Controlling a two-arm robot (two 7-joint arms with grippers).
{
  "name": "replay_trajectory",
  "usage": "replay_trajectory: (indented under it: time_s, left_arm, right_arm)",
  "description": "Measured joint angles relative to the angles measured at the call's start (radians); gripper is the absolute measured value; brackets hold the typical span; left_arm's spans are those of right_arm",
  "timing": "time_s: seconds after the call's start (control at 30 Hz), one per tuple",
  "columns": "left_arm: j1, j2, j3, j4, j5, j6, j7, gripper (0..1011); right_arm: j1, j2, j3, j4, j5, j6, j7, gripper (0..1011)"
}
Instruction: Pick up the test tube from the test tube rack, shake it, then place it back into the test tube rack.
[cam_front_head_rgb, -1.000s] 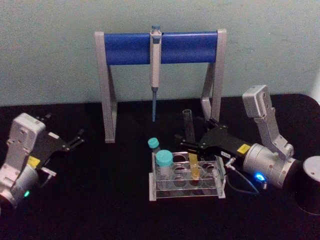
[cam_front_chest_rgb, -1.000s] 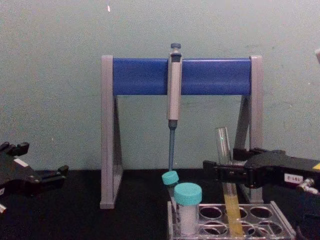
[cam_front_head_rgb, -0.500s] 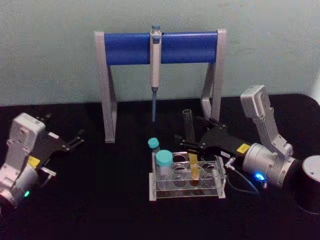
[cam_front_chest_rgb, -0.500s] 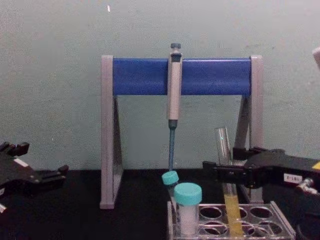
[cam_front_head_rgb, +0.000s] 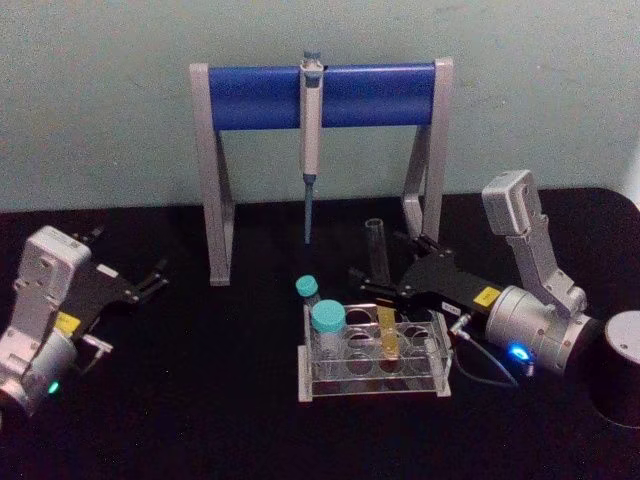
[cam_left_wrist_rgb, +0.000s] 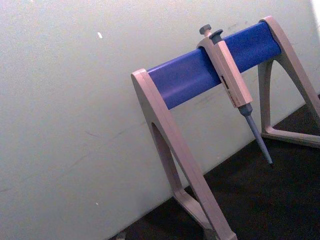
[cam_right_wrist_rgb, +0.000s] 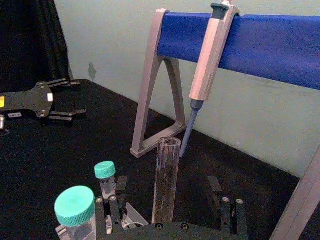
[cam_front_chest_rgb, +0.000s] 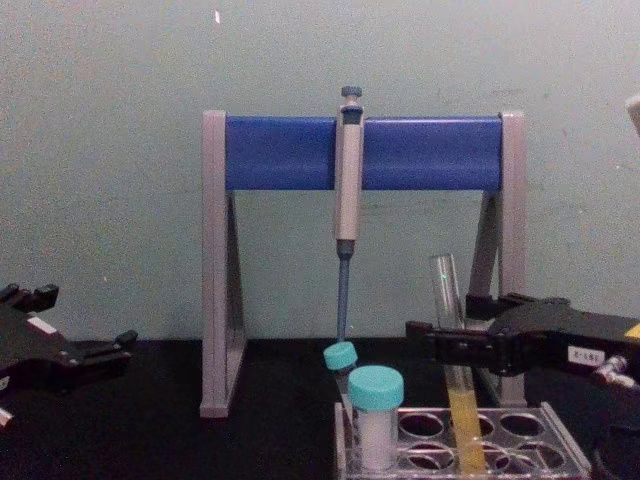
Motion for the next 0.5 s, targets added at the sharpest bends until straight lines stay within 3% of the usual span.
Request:
replay_trajectory:
  time_s: [0.2,0.5]
  left_arm:
    - [0.000,0.000,0.000,0.000,0.000,0.000,0.000,1001]
    - [0.000,0.000,0.000,0.000,0.000,0.000,0.000,1001]
  right_arm:
    - [0.000,0.000,0.001,0.000,0.000,0.000,0.000,924]
    - [-0.001,0.000,0.001,-0.001,0.001,0.000,0.000,650]
